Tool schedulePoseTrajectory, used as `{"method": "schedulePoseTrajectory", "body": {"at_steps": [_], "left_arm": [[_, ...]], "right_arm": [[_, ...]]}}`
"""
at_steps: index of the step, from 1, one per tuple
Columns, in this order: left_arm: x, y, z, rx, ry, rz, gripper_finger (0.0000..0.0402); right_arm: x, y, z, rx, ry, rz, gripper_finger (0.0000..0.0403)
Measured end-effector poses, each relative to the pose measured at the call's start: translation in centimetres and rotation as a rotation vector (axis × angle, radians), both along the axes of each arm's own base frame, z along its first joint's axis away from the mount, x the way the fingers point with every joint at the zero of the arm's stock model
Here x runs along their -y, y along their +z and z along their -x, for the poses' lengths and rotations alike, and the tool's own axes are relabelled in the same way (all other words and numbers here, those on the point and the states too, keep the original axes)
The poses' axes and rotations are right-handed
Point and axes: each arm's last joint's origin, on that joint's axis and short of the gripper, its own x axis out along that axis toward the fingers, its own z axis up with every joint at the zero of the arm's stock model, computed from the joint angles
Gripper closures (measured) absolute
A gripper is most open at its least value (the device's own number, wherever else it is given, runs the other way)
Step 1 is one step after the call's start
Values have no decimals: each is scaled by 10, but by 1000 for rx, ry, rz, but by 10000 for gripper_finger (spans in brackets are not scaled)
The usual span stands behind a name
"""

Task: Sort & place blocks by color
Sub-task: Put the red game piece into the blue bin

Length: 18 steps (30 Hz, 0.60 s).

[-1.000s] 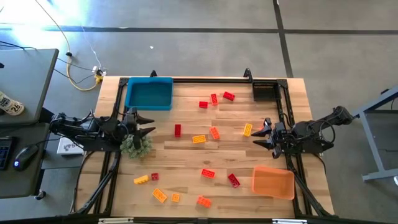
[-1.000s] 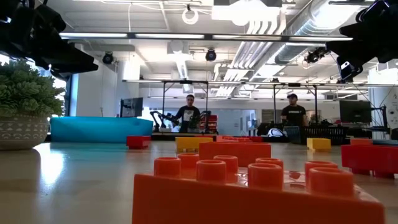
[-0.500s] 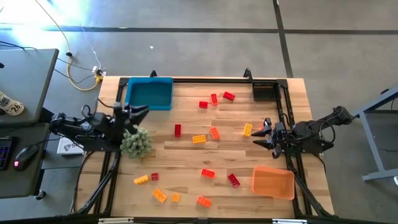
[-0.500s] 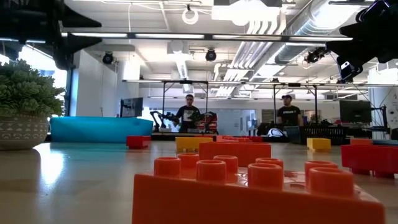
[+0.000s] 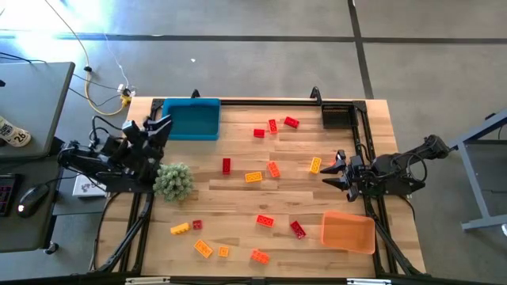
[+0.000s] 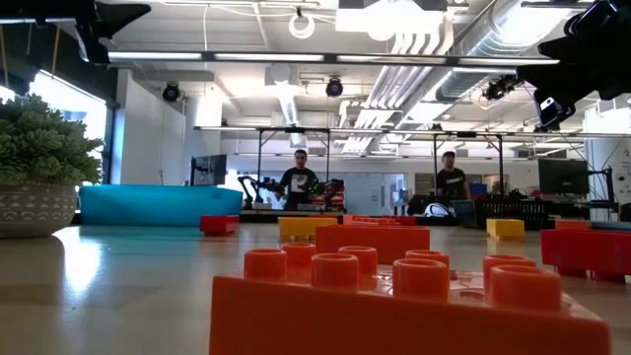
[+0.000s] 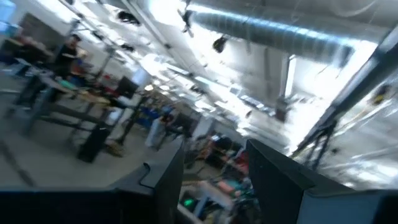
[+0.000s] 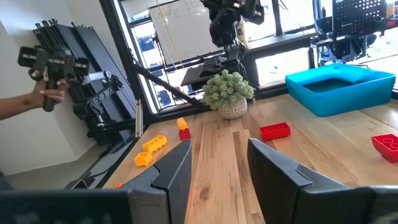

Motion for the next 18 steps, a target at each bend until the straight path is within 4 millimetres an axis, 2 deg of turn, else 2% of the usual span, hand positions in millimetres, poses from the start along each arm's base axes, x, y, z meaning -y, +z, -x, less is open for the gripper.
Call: {"method": "schedulePoseTrajectory", "body": {"at_steps": [8,18], "left_arm": [[-2,41,-20,-261,184,41,241],[-3,75,-60,-392,357,91,241]], "right_arm": [[0,0,0,0,0,0,259],[0,0,0,0,0,0,259]]}}
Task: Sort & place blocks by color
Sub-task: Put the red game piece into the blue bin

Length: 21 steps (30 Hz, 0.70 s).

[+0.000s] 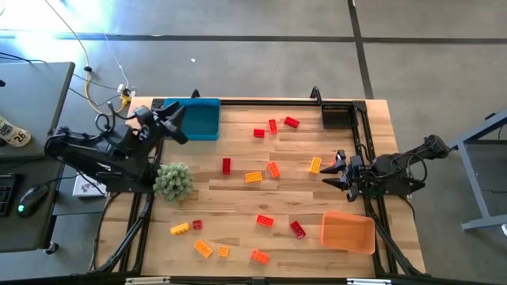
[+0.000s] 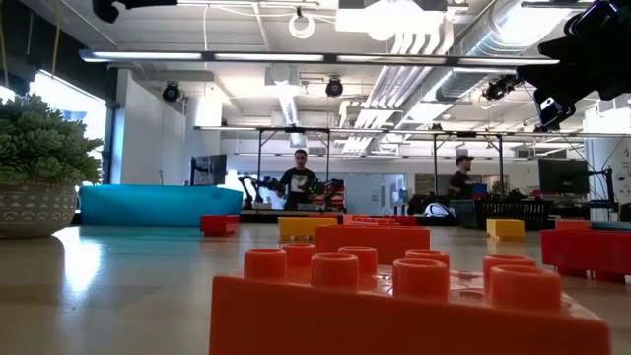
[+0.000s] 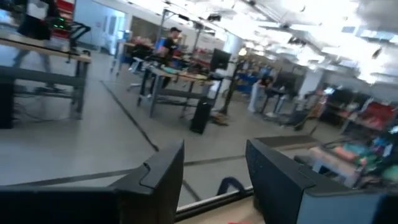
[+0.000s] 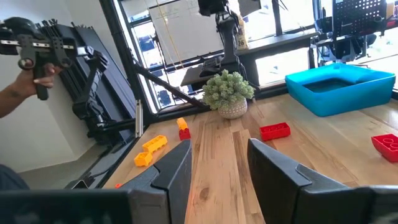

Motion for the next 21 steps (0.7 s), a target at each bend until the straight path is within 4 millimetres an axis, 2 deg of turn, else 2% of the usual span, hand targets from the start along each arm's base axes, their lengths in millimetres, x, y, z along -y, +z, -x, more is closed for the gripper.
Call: {"method": "schedulePoseTrajectory", "body": {"at_steps": [13,17,21], "left_arm": [[4,15,-61,-224,6,90,241],[4,3,-78,-279,11,145,241],[-1,-16,-93,-293,-26,263,241]], "right_arm": [[0,0,0,0,0,0,259],[0,0,0,0,0,1,259],[0,0,0,0,0,0,259]]}}
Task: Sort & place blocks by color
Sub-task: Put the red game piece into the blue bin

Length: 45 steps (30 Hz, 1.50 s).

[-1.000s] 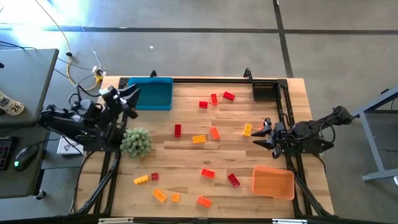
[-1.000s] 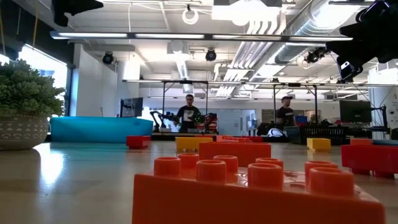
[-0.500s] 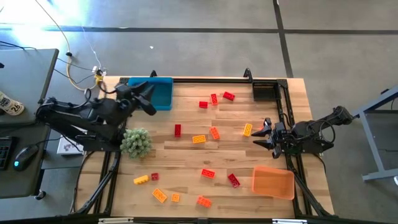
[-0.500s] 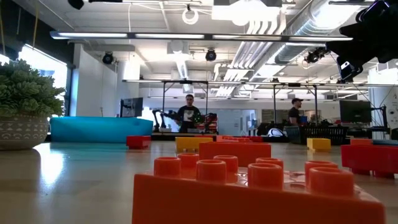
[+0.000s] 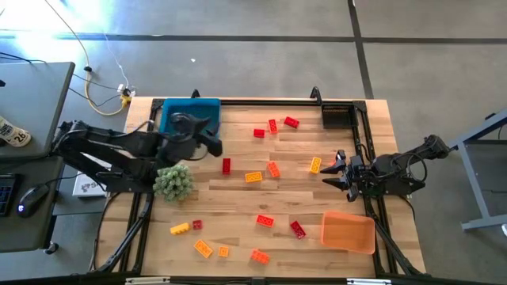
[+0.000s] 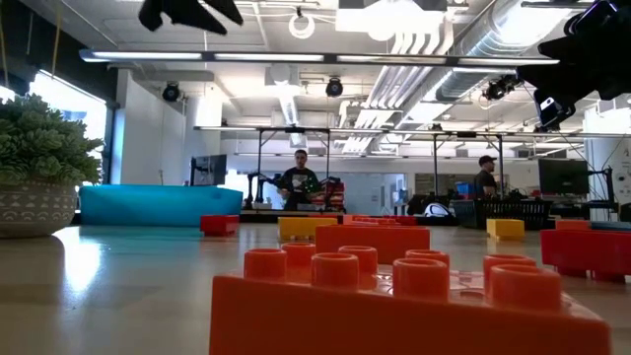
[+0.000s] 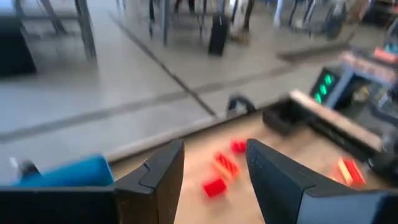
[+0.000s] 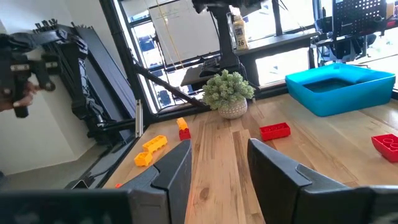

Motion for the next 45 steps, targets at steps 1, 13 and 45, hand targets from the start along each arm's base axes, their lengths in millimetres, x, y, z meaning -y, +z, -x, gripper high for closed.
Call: {"method": "schedulePoseTrajectory", "body": {"at_steps": [1,13,45], "left_arm": [[-2,-6,-3,-14,-6,38,241],[-14,-72,-35,-190,-43,463,241],[-55,-124,-52,-196,109,907,237]], "right_arm": [[0,0,0,0,0,0,259],[0,0,0,0,0,0,259],[0,0,0,0,0,0,259]]}}
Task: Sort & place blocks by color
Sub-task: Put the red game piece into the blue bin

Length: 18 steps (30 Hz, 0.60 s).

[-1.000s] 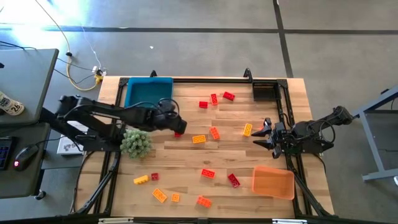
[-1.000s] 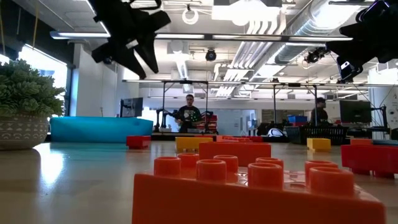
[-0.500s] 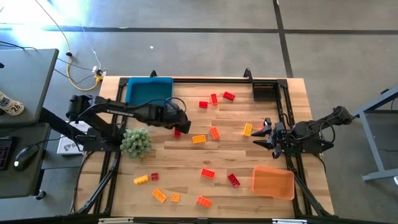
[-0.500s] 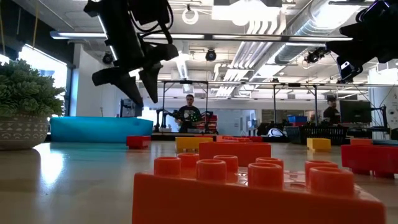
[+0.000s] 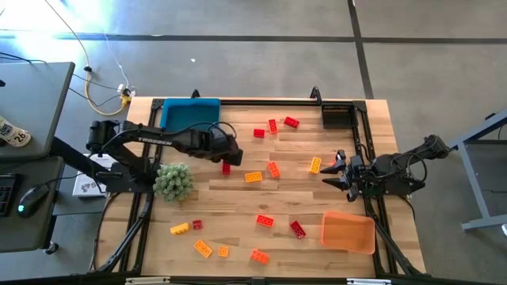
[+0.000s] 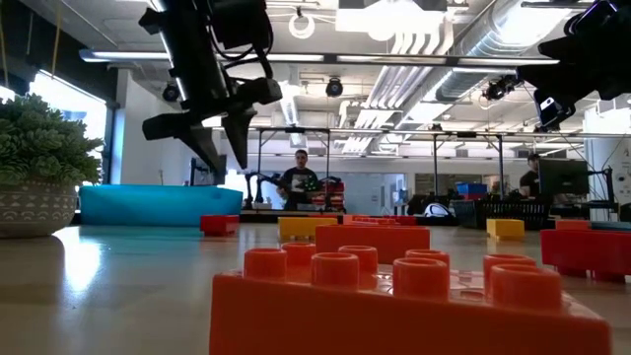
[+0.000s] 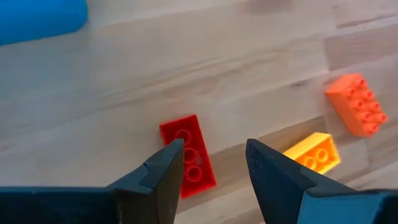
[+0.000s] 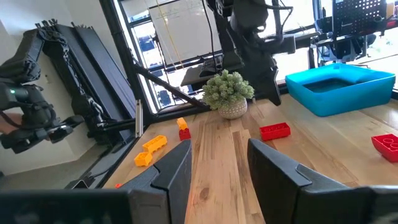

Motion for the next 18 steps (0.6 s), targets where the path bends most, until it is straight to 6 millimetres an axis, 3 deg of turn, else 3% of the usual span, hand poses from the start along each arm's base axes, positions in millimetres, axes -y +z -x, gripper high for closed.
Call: {"method": "schedulePoseTrajectory", "body": {"at_steps": [11,18], "left_arm": [[0,-14,-2,-54,13,74,178],[-1,-33,-9,-97,38,122,171]], "right_arm": [[0,0,0,-1,0,0,259],[0,0,0,-5,0,2,259]]}}
